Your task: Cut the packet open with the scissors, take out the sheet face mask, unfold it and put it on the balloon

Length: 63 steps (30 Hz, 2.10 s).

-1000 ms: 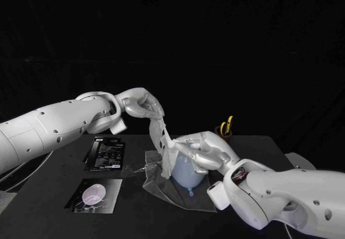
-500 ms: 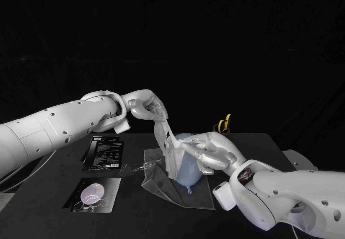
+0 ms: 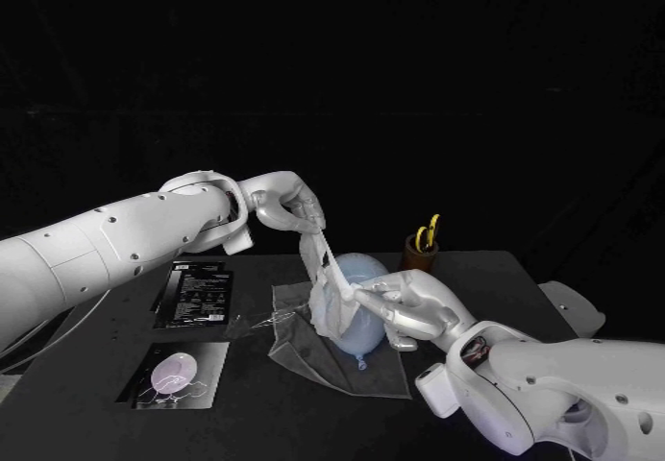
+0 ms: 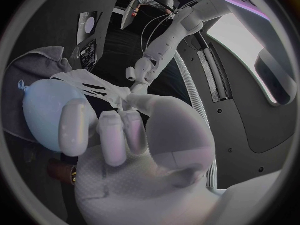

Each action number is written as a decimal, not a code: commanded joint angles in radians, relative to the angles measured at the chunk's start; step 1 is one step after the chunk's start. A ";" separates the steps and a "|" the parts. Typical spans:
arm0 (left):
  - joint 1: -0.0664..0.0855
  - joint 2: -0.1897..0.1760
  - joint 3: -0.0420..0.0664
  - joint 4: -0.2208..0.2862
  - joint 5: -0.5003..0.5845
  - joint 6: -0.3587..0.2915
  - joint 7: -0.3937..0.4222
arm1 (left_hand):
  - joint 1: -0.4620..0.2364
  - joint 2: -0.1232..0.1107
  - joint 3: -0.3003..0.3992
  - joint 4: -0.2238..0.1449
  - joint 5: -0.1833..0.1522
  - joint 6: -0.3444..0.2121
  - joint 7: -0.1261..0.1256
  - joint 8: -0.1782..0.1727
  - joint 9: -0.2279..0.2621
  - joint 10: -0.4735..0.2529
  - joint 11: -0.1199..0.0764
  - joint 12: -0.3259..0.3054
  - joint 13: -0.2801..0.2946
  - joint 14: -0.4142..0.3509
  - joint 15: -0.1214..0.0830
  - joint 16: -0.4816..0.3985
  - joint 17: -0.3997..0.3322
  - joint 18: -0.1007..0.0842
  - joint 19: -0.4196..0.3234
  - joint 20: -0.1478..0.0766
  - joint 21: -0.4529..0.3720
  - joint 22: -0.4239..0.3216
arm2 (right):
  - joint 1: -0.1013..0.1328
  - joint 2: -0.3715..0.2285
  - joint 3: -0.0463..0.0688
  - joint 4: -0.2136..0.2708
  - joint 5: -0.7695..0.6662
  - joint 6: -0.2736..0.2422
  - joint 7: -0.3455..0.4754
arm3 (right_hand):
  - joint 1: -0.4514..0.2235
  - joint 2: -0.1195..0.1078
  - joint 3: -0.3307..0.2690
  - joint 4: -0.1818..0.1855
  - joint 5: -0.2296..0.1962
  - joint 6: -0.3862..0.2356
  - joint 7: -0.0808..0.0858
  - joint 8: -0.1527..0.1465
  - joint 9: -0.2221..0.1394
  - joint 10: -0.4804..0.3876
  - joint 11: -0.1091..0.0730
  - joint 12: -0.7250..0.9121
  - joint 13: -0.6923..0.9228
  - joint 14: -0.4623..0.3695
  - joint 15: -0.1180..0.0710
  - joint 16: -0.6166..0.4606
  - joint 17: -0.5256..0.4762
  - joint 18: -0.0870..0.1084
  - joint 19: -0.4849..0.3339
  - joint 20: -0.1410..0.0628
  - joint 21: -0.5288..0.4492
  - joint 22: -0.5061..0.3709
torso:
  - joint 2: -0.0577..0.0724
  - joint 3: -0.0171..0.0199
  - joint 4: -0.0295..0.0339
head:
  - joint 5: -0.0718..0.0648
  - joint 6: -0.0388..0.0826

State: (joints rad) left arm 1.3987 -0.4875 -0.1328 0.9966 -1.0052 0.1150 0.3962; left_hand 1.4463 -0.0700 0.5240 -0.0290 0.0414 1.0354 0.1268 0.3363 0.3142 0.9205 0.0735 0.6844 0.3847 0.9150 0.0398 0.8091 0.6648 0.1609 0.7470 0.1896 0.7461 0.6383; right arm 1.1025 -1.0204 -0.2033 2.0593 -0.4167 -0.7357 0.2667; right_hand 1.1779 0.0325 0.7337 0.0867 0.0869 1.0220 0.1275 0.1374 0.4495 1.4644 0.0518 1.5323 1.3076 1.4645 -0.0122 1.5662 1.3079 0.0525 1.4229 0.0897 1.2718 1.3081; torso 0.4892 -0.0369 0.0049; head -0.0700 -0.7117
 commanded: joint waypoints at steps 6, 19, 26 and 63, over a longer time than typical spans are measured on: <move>0.005 0.008 0.002 0.004 -0.031 -0.031 0.001 | 0.008 0.002 0.000 -0.004 0.007 0.003 0.007 0.003 0.000 0.008 -0.002 -0.006 -0.002 -0.007 -0.002 -0.005 -0.002 0.017 -0.005 -0.002 -0.001 0.002 | -0.007 -0.007 -0.001 0.009 -0.008 0.027 0.023 | 0.011 -0.001 -0.007 0.001 0.006 0.006 0.000 0.004 0.002 0.094 -0.006 0.003 0.246 0.106 -0.006 0.005 0.263 0.011 0.001 0.000 -0.001 0.177 | -0.002 -0.0021 0.0035 | -0.008 -0.003; 0.024 0.017 0.003 0.037 -0.061 -0.019 -0.012 | 0.008 0.003 -0.001 -0.003 0.007 0.004 0.007 0.003 0.000 0.009 -0.002 -0.006 -0.002 -0.007 -0.002 -0.004 -0.003 0.017 -0.005 -0.001 0.000 0.003 | -0.008 -0.027 -0.001 0.017 -0.006 0.020 0.032 | 0.011 -0.001 -0.007 0.001 0.006 0.006 0.000 0.004 0.002 0.094 -0.006 0.003 0.246 0.106 -0.006 0.005 0.263 0.011 0.001 0.000 -0.001 0.177 | -0.001 -0.0017 0.0024 | -0.010 -0.001; 0.026 0.039 0.004 0.041 -0.101 -0.042 -0.016 | 0.008 0.002 -0.001 -0.003 0.007 0.004 0.007 0.003 0.000 0.009 -0.002 -0.007 -0.003 -0.007 -0.001 -0.004 -0.003 0.017 -0.006 -0.001 0.000 0.003 | -0.008 -0.048 -0.001 0.024 -0.002 0.019 0.033 | 0.012 -0.002 -0.007 0.001 0.010 0.006 0.000 0.004 0.002 0.095 -0.006 0.005 0.247 0.106 -0.007 0.005 0.263 0.011 0.002 0.000 0.001 0.178 | 0.000 -0.0004 0.0008 | -0.018 -0.001; 0.039 0.146 0.009 0.001 -0.171 -0.068 -0.023 | 0.012 0.001 -0.003 -0.003 0.007 0.004 0.007 0.002 0.001 0.009 -0.001 -0.009 -0.007 -0.010 -0.001 -0.004 -0.008 0.014 -0.014 0.000 0.004 0.008 | 0.003 -0.179 -0.002 0.031 0.015 0.088 0.012 | 0.014 -0.004 -0.008 0.001 0.013 0.007 -0.001 0.005 0.003 0.095 -0.007 0.007 0.247 0.106 -0.007 0.005 0.263 0.010 0.005 -0.001 0.005 0.179 | 0.000 0.0062 -0.0012 | -0.054 0.002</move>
State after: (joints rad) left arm 1.4349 -0.3457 -0.1257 0.9962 -1.1700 0.0566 0.3685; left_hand 1.4475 -0.0715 0.5240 -0.0290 0.0438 1.0372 0.1287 0.3351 0.3135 0.9242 0.0698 0.6816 0.3789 0.9146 0.0395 0.8091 0.6579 0.1608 0.7395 0.1895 0.7461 0.6457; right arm 1.1056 -1.1988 -0.2050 2.0922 -0.4009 -0.6840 0.2794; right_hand 1.1816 0.0286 0.7336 0.0867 0.0968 1.0234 0.1262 0.1388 0.4511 1.4644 0.0518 1.5348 1.3081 1.4664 -0.0142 1.5663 1.3073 0.0455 1.4230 0.0897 1.2711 1.3076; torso 0.4892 -0.0319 0.0042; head -0.1228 -0.7107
